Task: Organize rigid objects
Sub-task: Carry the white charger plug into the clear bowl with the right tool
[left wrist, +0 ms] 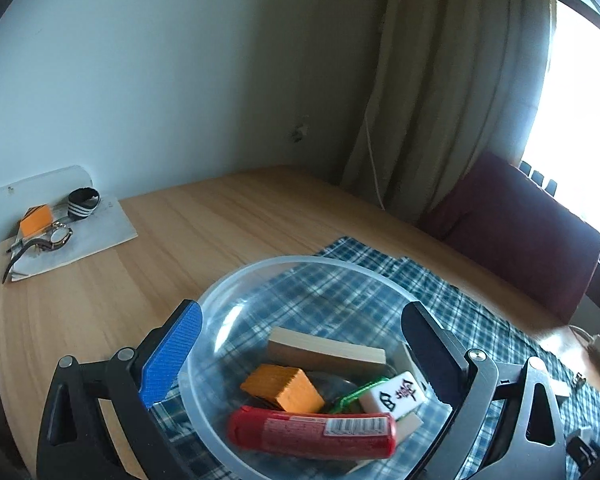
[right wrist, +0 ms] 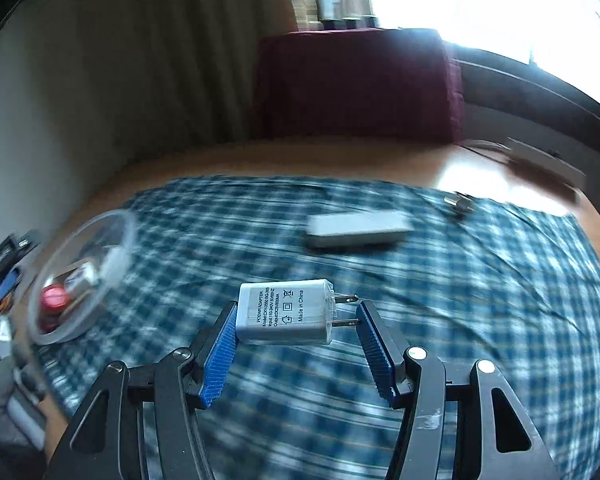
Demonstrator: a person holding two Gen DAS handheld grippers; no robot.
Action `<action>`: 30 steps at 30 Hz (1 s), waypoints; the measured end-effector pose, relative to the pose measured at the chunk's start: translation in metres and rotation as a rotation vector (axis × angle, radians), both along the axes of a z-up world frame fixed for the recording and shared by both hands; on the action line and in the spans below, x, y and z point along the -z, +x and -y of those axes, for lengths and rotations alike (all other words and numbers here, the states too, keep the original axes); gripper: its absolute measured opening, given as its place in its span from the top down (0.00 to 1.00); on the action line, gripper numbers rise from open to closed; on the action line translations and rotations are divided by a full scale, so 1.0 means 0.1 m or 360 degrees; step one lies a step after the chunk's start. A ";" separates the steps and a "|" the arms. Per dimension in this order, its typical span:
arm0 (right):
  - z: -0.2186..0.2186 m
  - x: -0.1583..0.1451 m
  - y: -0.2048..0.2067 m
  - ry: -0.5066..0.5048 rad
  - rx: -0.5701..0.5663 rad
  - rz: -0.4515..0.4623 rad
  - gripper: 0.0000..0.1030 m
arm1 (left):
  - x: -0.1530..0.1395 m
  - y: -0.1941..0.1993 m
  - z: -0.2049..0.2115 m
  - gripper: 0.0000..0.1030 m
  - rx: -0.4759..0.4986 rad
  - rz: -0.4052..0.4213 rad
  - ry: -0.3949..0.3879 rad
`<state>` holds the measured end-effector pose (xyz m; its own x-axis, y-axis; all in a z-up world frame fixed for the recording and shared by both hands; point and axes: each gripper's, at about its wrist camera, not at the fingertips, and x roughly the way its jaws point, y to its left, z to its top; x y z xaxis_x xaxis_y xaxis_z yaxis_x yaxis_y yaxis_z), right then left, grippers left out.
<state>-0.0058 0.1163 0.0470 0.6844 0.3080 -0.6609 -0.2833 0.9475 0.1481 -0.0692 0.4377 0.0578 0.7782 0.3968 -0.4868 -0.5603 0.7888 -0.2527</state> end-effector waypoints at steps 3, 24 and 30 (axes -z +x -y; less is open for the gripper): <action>-0.27 -0.08 0.00 0.0010 -0.0135 0.0006 0.40 | 0.01 -0.03 -0.08 0.03 -0.0039 0.0015 -0.0032; -1.76 -0.02 -0.16 -0.0114 -0.0848 -0.0004 0.40 | -0.02 -0.30 -0.22 0.03 -0.0183 0.0224 -0.0144; -1.94 0.10 -0.15 -0.0146 -0.0900 -0.0018 0.40 | -0.01 -0.32 -0.26 0.03 -0.0208 0.0244 -0.0168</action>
